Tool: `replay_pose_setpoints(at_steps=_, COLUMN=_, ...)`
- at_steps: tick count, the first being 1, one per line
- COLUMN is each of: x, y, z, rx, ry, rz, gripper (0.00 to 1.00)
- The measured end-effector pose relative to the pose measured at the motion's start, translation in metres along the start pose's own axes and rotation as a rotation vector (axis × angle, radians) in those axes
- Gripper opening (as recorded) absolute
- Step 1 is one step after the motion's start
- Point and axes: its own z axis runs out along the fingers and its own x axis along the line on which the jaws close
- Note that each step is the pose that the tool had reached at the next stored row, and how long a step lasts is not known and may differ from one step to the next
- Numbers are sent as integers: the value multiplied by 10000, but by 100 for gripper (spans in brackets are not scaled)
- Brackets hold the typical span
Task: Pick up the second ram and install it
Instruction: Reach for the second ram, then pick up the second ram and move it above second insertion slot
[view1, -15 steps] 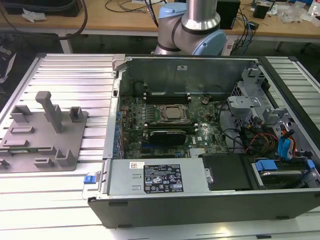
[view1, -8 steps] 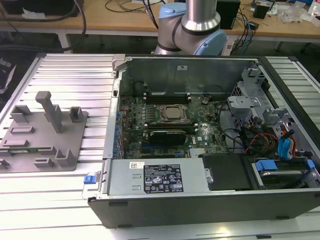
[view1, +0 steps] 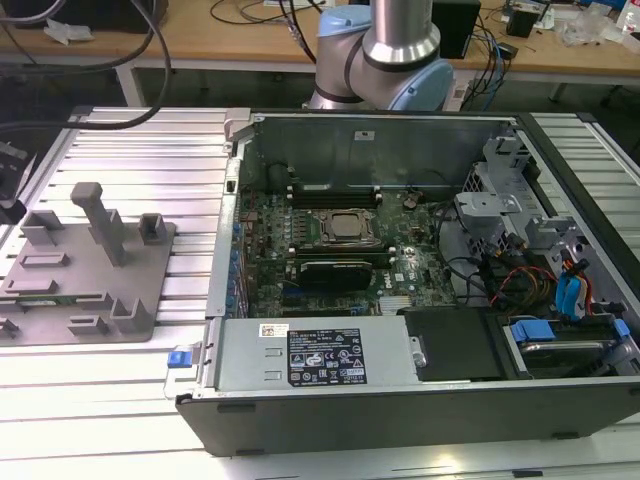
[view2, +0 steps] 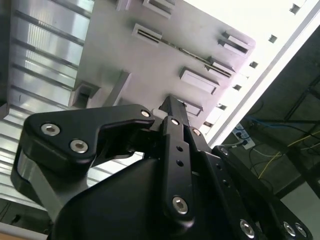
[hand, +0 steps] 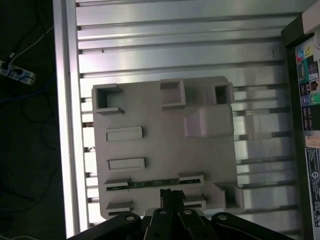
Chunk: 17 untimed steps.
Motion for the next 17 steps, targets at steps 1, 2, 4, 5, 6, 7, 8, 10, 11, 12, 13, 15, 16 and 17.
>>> replay_pose_setpoints(at_steps=1, x=16, y=-3, z=22, rx=1, ry=1, rz=0, gripper=8)
replay_pose_setpoints(at_steps=2, x=26, y=-5, z=35, rx=-1, ry=0, rz=0, gripper=8)
replay_pose_setpoints(at_steps=4, x=55, y=-14, z=59, rx=-1, ry=1, rz=-1, gripper=8)
replay_pose_setpoints(at_steps=5, x=56, y=-14, z=59, rx=-1, ry=2, rz=-1, gripper=8)
replay_pose_setpoints(at_steps=6, x=56, y=-14, z=59, rx=0, ry=3, rz=-1, gripper=8)
replay_pose_setpoints(at_steps=7, x=58, y=-15, z=59, rx=0, ry=2, rz=-1, gripper=8)
replay_pose_setpoints(at_steps=8, x=61, y=-15, z=59, rx=0, ry=3, rz=0, gripper=8)
replay_pose_setpoints(at_steps=10, x=61, y=-15, z=59, rx=0, ry=3, rz=0, gripper=8)
replay_pose_setpoints(at_steps=11, x=62, y=-15, z=59, rx=0, ry=3, rz=0, gripper=8)
replay_pose_setpoints(at_steps=12, x=62, y=-15, z=59, rx=0, ry=3, rz=0, gripper=8)
replay_pose_setpoints(at_steps=13, x=62, y=-15, z=59, rx=0, ry=3, rz=0, gripper=8)
replay_pose_setpoints(at_steps=15, x=64, y=-15, z=59, rx=0, ry=3, rz=0, gripper=8)
replay_pose_setpoints(at_steps=16, x=65, y=-15, z=59, rx=0, ry=3, rz=0, gripper=8)
replay_pose_setpoints(at_steps=17, x=65, y=-15, z=59, rx=0, ry=3, rz=0, gripper=8)
